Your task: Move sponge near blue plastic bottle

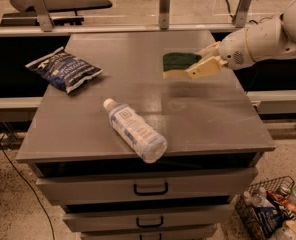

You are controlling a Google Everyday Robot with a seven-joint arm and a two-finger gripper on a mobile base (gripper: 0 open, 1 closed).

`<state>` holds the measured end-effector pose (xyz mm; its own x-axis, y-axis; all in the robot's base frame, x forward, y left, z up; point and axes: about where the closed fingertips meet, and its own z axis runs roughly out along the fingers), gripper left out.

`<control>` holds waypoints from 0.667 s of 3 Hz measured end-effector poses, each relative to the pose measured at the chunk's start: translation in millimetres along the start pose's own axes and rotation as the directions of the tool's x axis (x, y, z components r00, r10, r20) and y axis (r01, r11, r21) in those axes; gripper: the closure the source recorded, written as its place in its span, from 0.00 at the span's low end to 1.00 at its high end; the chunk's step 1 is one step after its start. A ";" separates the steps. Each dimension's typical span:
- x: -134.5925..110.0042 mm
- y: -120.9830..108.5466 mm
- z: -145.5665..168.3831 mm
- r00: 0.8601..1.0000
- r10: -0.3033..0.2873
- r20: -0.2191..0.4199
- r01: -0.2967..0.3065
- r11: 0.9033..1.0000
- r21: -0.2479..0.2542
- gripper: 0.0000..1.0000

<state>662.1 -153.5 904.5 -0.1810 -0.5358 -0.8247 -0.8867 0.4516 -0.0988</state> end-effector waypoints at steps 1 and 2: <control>13.3 44.0 10.4 0.994 -0.072 -0.083 0.062 0.991 -0.122 1.00; 20.2 79.1 22.7 0.985 -0.122 -0.120 0.092 0.968 -0.234 1.00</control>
Offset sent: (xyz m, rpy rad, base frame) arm -0.0989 0.0612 -0.0526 -0.1701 0.1659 0.3682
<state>597.9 -112.5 867.4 -0.1209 -0.6686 -0.7337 -0.9744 0.2209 -0.0408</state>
